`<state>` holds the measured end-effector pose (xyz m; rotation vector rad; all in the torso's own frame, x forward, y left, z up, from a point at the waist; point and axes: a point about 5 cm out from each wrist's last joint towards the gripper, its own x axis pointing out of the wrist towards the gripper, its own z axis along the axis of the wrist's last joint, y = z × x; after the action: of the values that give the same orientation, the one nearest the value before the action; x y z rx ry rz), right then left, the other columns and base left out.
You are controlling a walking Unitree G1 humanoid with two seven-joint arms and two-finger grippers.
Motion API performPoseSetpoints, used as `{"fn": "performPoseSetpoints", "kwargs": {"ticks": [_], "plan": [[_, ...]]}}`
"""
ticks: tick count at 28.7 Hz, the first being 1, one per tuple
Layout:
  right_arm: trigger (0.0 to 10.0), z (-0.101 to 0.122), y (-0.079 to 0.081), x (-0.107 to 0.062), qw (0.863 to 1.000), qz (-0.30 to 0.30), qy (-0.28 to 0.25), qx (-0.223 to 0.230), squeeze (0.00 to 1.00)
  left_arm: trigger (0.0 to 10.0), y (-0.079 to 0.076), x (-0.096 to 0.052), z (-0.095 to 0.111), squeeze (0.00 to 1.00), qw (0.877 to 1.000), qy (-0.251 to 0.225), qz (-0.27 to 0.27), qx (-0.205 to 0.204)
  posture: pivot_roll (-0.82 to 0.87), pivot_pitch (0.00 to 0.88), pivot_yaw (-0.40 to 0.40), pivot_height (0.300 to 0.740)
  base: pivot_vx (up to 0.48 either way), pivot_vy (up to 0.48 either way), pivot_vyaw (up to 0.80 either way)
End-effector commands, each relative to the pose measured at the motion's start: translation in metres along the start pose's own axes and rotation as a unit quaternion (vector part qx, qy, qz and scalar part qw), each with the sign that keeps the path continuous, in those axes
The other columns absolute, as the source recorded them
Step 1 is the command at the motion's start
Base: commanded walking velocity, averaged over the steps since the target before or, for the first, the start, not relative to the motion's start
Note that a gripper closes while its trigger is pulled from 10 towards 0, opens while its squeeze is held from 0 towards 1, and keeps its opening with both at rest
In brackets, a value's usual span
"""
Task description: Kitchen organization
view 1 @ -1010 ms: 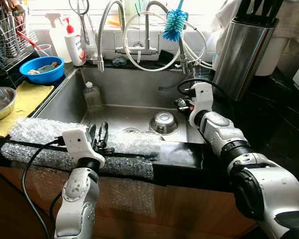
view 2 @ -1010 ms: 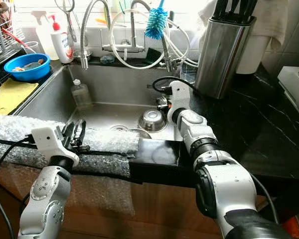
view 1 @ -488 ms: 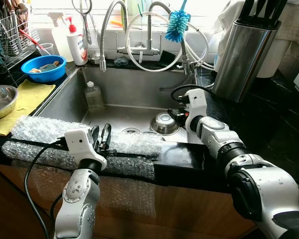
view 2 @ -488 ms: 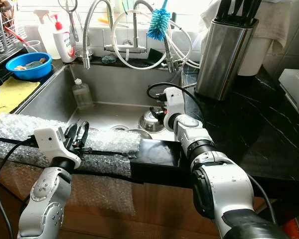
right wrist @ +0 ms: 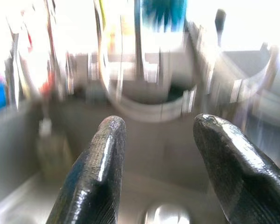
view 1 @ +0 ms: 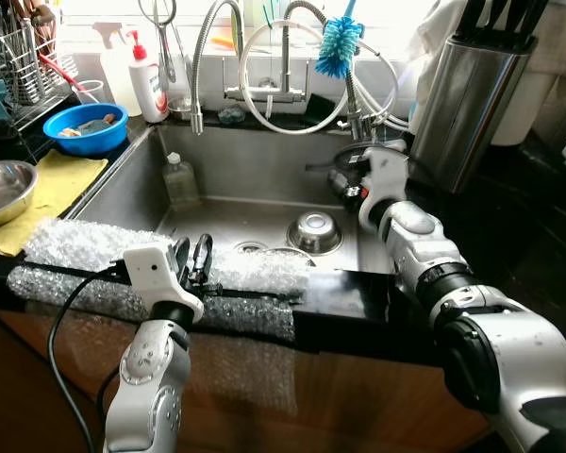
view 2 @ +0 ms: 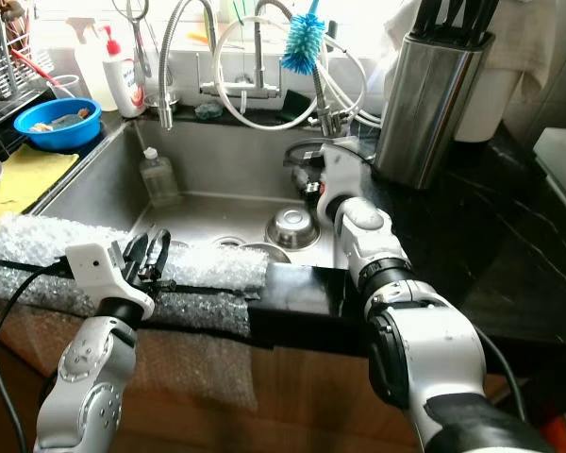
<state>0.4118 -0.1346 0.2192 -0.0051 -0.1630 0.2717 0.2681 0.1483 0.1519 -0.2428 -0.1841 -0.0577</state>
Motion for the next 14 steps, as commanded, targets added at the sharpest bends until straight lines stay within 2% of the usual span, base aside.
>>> {"fn": "performPoseSetpoints", "kwargs": {"ticks": [1,5,6,9,10,13,14], "plan": [[10.0,0.003,0.005,-0.005,0.999,0.002,-0.045,-0.009,0.00,10.0,0.003,0.002,0.005,0.00,1.000,-0.013,0.005,0.020,0.05,0.000,0.041,0.740,0.000,0.000,0.00],[10.0,0.006,0.017,-0.027,0.993,0.007,-0.114,-0.016,0.00,10.0,0.010,0.005,0.011,0.00,0.999,-0.031,0.021,0.029,0.03,0.000,0.055,0.740,0.000,0.000,0.00],[10.0,0.006,0.024,-0.039,0.990,0.003,-0.134,-0.034,0.00,10.0,0.012,0.006,0.013,0.00,0.998,-0.037,0.026,0.033,0.01,0.000,0.062,0.740,0.000,0.000,0.00],[10.0,0.005,0.030,-0.051,0.989,-0.008,-0.143,-0.023,0.00,10.0,0.014,0.007,0.014,0.00,0.998,-0.043,0.030,0.038,0.00,0.000,0.067,0.740,0.000,0.000,0.00],[10.0,0.005,0.035,-0.059,0.989,-0.013,-0.147,-0.022,0.00,10.0,0.014,0.008,0.016,0.00,0.998,-0.047,0.031,0.039,0.00,0.000,0.069,0.740,0.000,0.000,0.00],[10.0,-0.001,0.051,-0.082,0.988,-0.010,-0.135,-0.068,0.00,10.0,0.014,0.010,0.019,0.00,0.997,-0.057,0.030,0.044,-0.01,0.000,0.071,0.740,0.000,0.000,0.00],[10.0,-0.007,0.058,-0.091,0.991,-0.015,-0.125,-0.052,0.00,10.0,0.013,0.010,0.020,0.00,0.997,-0.059,0.029,0.045,-0.01,0.000,0.072,0.740,0.000,0.000,0.00]]}}
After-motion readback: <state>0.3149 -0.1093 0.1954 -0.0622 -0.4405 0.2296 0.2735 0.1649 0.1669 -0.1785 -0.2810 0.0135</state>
